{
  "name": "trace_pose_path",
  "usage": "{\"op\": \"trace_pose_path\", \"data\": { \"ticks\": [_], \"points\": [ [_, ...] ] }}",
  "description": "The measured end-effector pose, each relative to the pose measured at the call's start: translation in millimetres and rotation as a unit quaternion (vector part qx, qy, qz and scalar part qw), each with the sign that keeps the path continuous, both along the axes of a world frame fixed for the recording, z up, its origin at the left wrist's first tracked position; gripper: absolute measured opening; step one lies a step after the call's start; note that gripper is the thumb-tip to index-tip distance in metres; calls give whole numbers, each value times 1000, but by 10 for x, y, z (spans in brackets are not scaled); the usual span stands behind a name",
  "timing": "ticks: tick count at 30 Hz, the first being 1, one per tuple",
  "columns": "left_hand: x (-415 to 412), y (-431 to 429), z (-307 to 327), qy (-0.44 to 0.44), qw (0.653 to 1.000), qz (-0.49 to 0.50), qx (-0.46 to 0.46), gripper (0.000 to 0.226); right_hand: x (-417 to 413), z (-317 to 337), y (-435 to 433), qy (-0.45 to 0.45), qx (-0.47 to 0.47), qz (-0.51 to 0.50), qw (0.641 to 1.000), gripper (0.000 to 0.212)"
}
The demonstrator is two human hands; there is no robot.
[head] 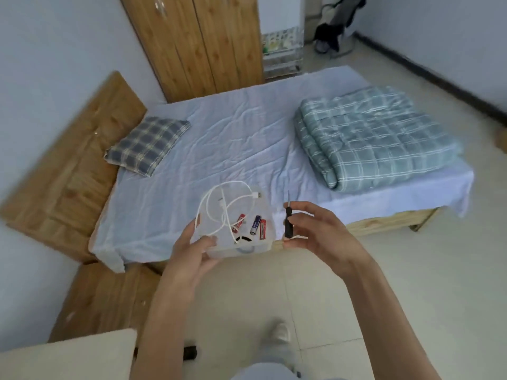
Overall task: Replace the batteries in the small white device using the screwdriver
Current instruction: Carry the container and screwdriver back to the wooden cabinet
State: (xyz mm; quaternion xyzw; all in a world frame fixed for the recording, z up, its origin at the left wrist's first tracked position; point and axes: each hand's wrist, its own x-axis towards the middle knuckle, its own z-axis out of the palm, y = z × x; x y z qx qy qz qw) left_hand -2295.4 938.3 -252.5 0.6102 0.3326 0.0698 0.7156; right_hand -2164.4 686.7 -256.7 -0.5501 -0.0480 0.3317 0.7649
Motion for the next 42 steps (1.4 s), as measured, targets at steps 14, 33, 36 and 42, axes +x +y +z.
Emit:
{"op": "trace_pose_path", "data": {
  "ticks": [14,33,36,42],
  "points": [
    [3807,-2618,-44,-2,946,-324,-5,47,2052,20,-2895,0,-20,-326,945,25],
    [6810,-6471,-122,11,882,-470,-31,52,4232,28,-6465,2,-51,-488,871,26],
    [7234,-6990,-83,0,879,-475,-40,49,4560,141,-6946,-12,-47,-494,868,26],
    [7831,-7761,-133,34,895,-442,-46,45,5137,42,-7622,22,-27,-490,871,28]
  ]
}}
